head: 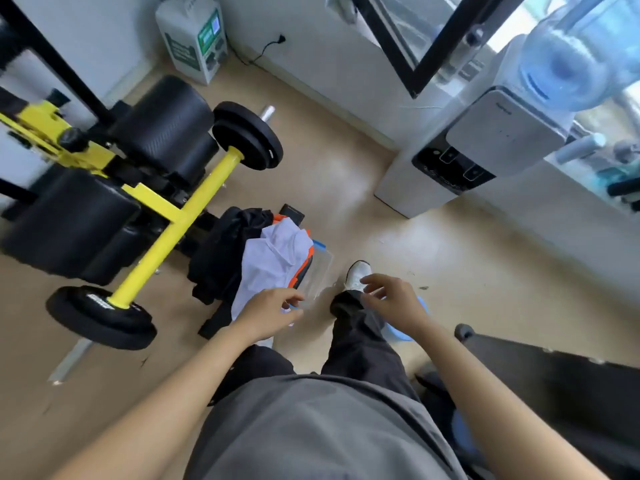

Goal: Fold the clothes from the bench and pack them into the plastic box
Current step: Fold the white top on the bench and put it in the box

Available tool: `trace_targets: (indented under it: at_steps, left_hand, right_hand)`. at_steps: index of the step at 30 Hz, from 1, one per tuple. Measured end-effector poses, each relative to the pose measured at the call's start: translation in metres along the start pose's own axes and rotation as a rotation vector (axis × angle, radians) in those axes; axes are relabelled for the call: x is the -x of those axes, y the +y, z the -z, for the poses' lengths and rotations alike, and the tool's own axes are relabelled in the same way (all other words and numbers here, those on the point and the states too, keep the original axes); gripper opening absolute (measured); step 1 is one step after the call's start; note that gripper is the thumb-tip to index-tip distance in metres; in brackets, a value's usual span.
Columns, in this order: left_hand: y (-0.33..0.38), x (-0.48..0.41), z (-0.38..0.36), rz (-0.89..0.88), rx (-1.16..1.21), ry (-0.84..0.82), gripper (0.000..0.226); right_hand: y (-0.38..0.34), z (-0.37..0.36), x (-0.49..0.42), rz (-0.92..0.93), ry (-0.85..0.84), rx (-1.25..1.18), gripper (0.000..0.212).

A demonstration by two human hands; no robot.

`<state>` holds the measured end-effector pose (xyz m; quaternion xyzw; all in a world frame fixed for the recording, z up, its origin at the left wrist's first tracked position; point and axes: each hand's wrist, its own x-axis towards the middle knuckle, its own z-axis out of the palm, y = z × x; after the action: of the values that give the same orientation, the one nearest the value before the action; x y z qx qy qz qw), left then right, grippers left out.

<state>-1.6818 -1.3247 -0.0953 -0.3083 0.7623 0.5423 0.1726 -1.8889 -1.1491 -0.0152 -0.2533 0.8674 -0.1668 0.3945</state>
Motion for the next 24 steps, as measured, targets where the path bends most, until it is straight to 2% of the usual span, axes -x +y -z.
trace_targets:
  at_steps: [3,8,12,14,20,24]
  left_hand:
    - [0.002,-0.036,0.007,0.112,0.091,0.112,0.019]
    - [0.005,-0.084,-0.003,0.365,0.262,0.363,0.028]
    - [0.023,-0.108,-0.026,0.559,0.435,0.539,0.030]
    - [0.028,-0.119,-0.040,0.629,0.495,0.628,0.028]
    - [0.006,-0.158,-0.078,0.764,0.434,0.860,0.033]
    - [-0.039,-0.191,-0.103,0.770,0.243,0.952,0.043]
  right_hand:
    - [-0.004,0.018,-0.069,0.080,-0.135,0.075,0.028]
    - [-0.014,0.038,-0.187,0.259,-0.438,0.261,0.029]
    - [-0.028,0.041,-0.260,0.409,-0.576,0.447,0.027]
    - [-0.037,0.030,-0.290,0.540,-0.663,0.575,0.027]
    - [-0.031,-0.044,-0.358,0.726,-0.813,0.651,0.043]
    - [-0.010,-0.103,-0.381,0.880,-0.773,0.696,0.053]
